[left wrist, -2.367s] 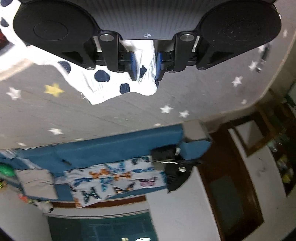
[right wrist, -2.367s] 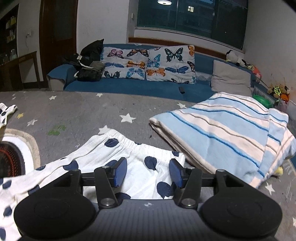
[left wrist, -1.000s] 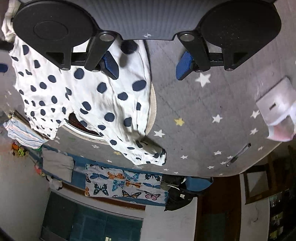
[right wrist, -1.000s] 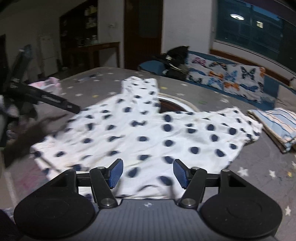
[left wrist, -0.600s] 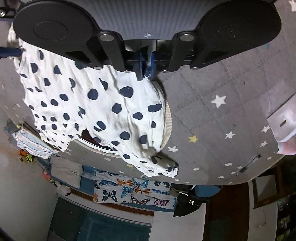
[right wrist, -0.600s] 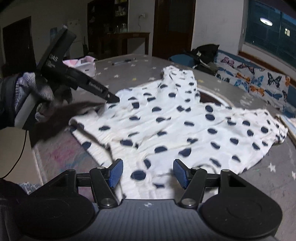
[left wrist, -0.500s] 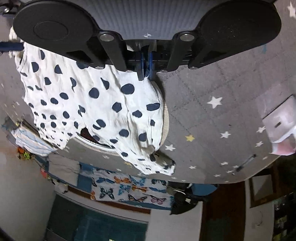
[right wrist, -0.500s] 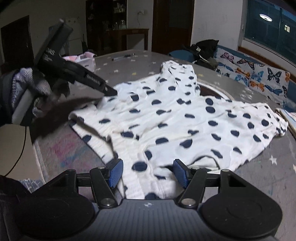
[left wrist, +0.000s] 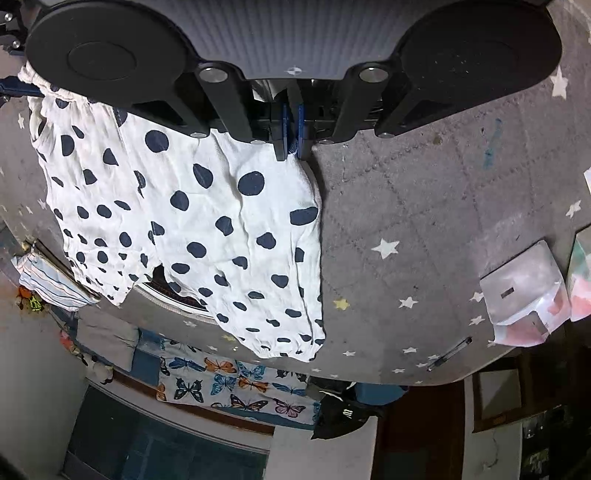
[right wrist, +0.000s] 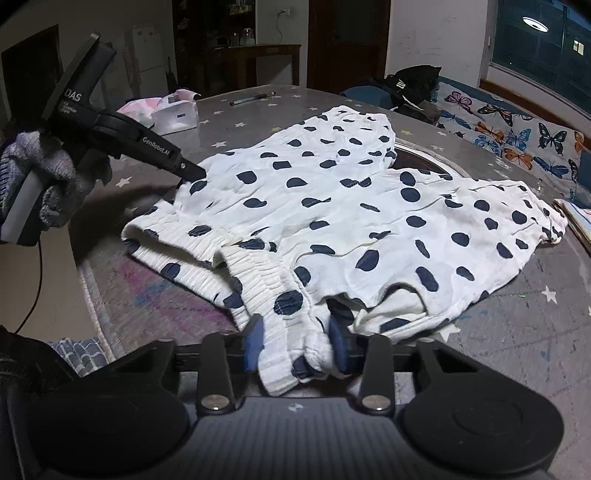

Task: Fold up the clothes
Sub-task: 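Grasp the pants hem with both grippers and pull to flatten the legs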

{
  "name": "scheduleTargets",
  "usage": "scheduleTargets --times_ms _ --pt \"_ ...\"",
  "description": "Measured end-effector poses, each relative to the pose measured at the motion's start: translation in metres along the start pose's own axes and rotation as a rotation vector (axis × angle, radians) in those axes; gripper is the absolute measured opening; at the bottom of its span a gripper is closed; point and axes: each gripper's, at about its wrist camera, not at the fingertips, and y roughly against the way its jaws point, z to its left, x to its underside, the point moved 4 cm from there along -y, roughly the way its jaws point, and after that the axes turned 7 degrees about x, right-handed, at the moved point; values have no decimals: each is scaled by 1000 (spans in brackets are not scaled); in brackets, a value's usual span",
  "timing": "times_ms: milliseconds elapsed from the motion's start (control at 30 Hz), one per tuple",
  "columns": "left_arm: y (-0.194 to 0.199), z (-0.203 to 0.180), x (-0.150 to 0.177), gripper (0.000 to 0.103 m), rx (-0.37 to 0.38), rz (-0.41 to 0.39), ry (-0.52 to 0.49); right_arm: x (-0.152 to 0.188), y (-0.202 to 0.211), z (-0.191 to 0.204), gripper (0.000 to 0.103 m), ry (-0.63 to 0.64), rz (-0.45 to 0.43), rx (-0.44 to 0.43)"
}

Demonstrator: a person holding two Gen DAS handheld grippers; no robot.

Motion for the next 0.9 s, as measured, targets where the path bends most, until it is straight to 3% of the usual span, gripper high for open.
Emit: scheduleTargets --times_ms 300,367,533,633,767,900 --pt "9 6 9 6 13 28 -26 8 17 8 31 44 47 -12" --pt "11 6 10 8 20 34 -38 8 21 6 40 46 55 -23" --pt "18 9 8 14 51 40 -51 5 35 -1 42 32 63 -52" --pt "28 11 1 15 66 18 -62 -3 46 -10 42 -12 42 -74" --pt "39 10 -9 32 67 -15 -81 -17 53 -23 47 -81 -12 -68" --pt "44 2 -20 33 90 -49 -108 -27 45 -36 47 -95 -44 -1"
